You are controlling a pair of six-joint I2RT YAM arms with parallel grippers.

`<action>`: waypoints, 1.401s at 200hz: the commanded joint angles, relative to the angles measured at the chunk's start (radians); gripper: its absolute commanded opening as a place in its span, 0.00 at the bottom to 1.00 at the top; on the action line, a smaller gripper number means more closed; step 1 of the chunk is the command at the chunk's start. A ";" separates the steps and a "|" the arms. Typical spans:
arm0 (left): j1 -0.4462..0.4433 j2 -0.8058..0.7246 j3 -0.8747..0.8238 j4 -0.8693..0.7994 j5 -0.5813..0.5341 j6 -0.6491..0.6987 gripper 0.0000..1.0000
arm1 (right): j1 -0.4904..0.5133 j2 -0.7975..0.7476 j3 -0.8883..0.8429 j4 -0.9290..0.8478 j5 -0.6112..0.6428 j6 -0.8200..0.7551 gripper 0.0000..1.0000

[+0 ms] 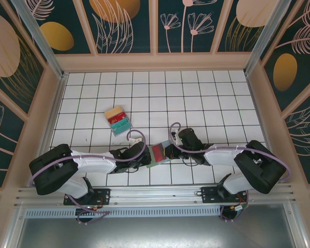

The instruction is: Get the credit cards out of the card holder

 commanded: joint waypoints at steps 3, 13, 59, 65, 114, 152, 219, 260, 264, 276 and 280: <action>-0.005 -0.001 -0.019 -0.053 -0.008 0.006 0.00 | -0.016 -0.025 -0.015 -0.016 0.011 -0.001 0.00; -0.004 -0.004 -0.016 -0.053 -0.006 0.008 0.00 | -0.016 -0.022 -0.016 -0.003 -0.008 0.000 0.00; -0.005 -0.049 -0.001 -0.065 -0.018 0.011 0.18 | 0.020 0.019 0.012 0.024 -0.027 0.005 0.00; -0.005 -0.055 0.001 -0.066 -0.018 0.013 0.18 | 0.027 0.028 0.017 0.026 -0.023 0.008 0.00; -0.005 -0.058 0.015 -0.053 -0.011 0.025 0.12 | 0.060 0.089 0.036 0.065 -0.021 0.030 0.00; -0.005 -0.026 0.034 -0.041 0.005 0.034 0.12 | 0.074 0.104 0.044 0.069 -0.019 0.034 0.00; -0.005 0.029 0.011 -0.042 0.014 0.012 0.04 | 0.077 0.105 0.045 0.065 -0.012 0.034 0.00; -0.004 0.032 -0.010 -0.077 -0.003 0.001 0.00 | 0.074 0.105 0.043 0.051 0.007 0.029 0.00; -0.005 0.030 -0.011 -0.081 -0.005 0.000 0.00 | 0.073 0.105 0.041 0.049 0.010 0.028 0.00; -0.005 0.023 -0.017 -0.090 -0.013 -0.002 0.00 | 0.067 0.104 0.035 0.041 0.020 0.026 0.00; -0.005 0.020 -0.019 -0.092 -0.015 -0.003 0.00 | 0.064 0.103 0.032 0.041 0.022 0.026 0.00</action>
